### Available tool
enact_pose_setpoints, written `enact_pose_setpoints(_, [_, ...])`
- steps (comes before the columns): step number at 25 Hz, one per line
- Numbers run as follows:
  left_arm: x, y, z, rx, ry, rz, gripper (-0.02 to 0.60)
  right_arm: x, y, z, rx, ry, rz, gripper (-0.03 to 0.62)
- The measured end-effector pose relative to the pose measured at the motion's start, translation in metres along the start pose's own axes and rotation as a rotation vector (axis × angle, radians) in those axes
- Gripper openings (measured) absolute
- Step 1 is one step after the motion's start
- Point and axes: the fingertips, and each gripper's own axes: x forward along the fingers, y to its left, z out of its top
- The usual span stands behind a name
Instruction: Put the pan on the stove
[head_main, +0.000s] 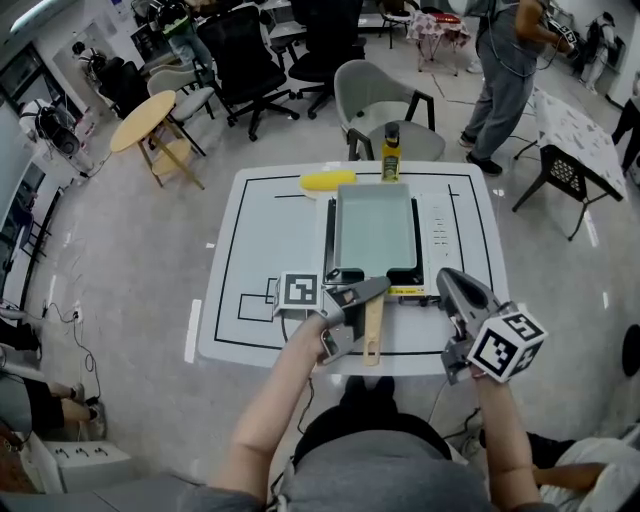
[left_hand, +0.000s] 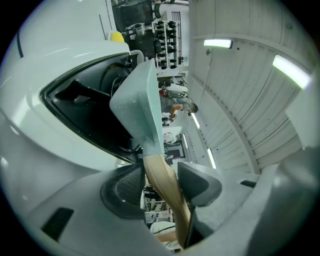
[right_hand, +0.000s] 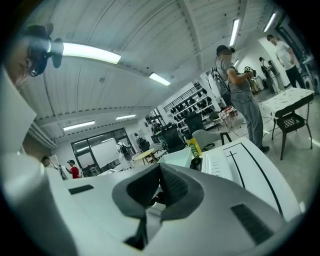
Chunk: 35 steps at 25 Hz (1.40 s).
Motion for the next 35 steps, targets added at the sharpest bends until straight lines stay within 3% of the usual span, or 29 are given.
enact_pose_setpoints(8, [-0.017, -0.012, -0.006, 0.007, -0.024, -0.02, 0.19, -0.001, -0.002, 0.002, -0.052, 0.011, -0.037, 0.003])
enact_pose_setpoints(15, [-0.05, -0.001, 0.008, 0.029, -0.111, 0.039, 0.19, 0.0, -0.005, -0.001, -0.048, 0.017, -0.052, 0.003])
enact_pose_setpoints(20, [-0.078, 0.002, 0.033, 0.182, -0.229, 0.175, 0.189, 0.0, -0.007, -0.003, -0.054, 0.02, -0.062, 0.003])
enact_pose_setpoints(26, [-0.098, -0.01, 0.054, 0.512, -0.355, 0.378, 0.156, -0.001, -0.009, -0.005, -0.073, 0.016, -0.081, 0.003])
enact_pose_setpoints(31, [-0.105, -0.019, 0.06, 0.785, -0.385, 0.556, 0.088, 0.0, -0.009, -0.006, -0.083, 0.008, -0.089, 0.003])
enact_pose_setpoints(35, [-0.105, -0.03, 0.063, 0.908, -0.408, 0.61, 0.041, 0.002, -0.01, -0.009, -0.086, 0.001, -0.09, 0.003])
